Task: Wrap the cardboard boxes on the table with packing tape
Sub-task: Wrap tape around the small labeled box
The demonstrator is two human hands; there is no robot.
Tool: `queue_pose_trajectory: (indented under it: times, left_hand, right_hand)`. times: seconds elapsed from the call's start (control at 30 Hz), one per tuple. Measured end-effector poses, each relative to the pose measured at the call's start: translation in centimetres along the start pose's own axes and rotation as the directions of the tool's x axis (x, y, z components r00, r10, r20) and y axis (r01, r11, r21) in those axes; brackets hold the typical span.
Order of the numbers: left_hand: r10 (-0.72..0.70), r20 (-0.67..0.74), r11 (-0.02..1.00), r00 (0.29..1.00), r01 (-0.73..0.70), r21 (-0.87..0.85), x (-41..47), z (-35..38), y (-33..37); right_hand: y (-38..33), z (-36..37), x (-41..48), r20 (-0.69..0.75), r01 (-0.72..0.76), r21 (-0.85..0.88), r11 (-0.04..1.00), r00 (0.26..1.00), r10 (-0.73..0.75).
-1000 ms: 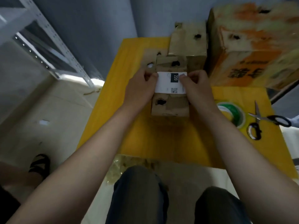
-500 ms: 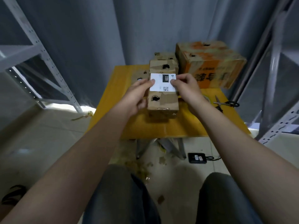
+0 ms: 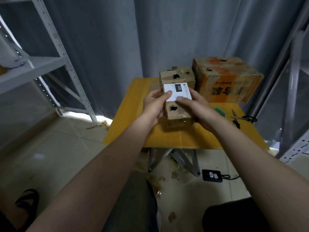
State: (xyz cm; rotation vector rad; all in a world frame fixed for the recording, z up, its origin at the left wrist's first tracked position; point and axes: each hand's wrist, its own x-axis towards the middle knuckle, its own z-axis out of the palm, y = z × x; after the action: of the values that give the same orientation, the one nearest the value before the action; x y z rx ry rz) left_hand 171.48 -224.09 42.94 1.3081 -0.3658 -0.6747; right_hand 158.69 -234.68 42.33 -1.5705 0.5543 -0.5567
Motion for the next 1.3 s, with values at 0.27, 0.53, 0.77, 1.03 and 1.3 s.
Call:
queue_pose_trajectory:
  times: [0.27,0.53,0.77,1.03,1.3]
  left_hand:
    - [0.053,-0.112,0.992,0.992,-0.04,0.117,4.7,2.8,-1.5]
    - [0.02,-0.069,0.982,0.997,-0.007,0.191,7.7,2.5,-2.4]
    - [0.011,-0.064,0.981,0.998,0.002,0.195,6.6,2.1,-3.2]
    - [0.022,-0.099,0.993,0.995,-0.01,0.119,6.0,1.8,-3.9]
    - [0.055,-0.012,0.991,0.998,-0.053,0.119,5.9,0.0,-4.7]
  right_hand:
    - [1.7,-1.5,5.2,0.096,0.053,-0.055,0.997,0.994,-0.048]
    - [4.1,-2.3,8.1,0.081,-0.011,-0.055,0.998,0.997,0.015]
    - [5.7,-3.1,7.5,0.081,-0.115,0.003,0.993,0.99,0.114]
    - [6.5,-2.7,7.8,0.106,-0.095,0.029,0.995,0.99,0.092]
    - [4.8,-3.1,7.6,0.044,-0.136,-0.047,0.99,0.989,0.138]
